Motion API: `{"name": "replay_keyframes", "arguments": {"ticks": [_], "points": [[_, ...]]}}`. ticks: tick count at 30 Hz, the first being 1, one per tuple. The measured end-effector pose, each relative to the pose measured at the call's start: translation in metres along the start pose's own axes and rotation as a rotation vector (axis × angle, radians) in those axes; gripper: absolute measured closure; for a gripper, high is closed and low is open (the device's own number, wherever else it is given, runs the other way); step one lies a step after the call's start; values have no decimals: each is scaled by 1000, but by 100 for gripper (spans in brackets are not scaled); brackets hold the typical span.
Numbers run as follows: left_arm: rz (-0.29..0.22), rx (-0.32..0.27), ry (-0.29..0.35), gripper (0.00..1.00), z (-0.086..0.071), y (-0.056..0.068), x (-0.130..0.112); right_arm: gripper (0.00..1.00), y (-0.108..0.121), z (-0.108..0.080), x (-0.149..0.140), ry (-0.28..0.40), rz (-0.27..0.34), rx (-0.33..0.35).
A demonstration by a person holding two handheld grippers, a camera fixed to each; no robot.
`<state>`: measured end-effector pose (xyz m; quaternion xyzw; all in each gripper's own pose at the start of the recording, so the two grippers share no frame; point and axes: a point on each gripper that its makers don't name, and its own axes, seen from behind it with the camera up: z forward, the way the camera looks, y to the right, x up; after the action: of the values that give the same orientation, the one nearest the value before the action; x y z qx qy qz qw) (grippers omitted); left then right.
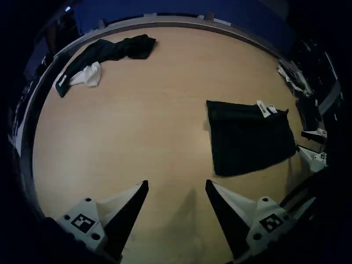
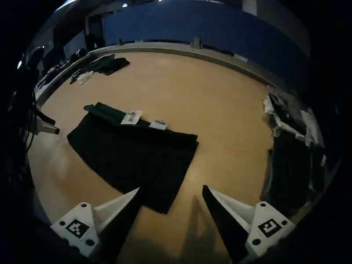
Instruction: Fold towel
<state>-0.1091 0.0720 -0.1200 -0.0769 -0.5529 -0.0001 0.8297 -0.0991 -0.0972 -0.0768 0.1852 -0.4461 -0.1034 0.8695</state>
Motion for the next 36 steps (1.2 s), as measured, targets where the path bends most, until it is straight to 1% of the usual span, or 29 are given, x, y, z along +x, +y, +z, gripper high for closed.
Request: {"name": "replay_keyframes", "arguments": {"ticks": [2,5,9,14,15,17,20,26,28,31,32,33,36], "points": [[-13,-9,-1,4,-4,3,-9,0,-2,-1,-5,-4,6,5],[-27,-21,-2,4,-6,5,-16,0,-4,-2,-8,-9,14,12],[-27,-23,5,3,-6,4,-17,0,-4,-3,-9,-11,14,15],[-13,-22,19,3,-7,3,-14,0,-5,-3,-14,-20,4,19],[-11,-21,19,3,-8,4,-14,1,-6,-3,-16,-23,3,23],[-6,-18,20,3,-9,4,-14,6,-8,-2,-19,-28,1,33],[-2,-19,19,3,-10,6,-16,17,-12,0,-23,-36,0,47],[-9,-17,16,3,-11,3,-21,38,-14,3,-30,-54,-10,65],[-10,-13,17,3,-11,1,-22,42,-15,4,-32,-57,-9,71],[-14,-7,18,4,-13,-2,-23,44,-16,4,-33,-59,-7,76],[-15,-6,18,4,-14,-3,-23,46,-16,5,-33,-59,-6,76],[-17,-6,17,4,-14,-3,-24,49,-16,5,-33,-59,-5,74],[-24,-6,16,3,-16,-4,-25,69,-15,6,-32,-56,-1,66]]}}
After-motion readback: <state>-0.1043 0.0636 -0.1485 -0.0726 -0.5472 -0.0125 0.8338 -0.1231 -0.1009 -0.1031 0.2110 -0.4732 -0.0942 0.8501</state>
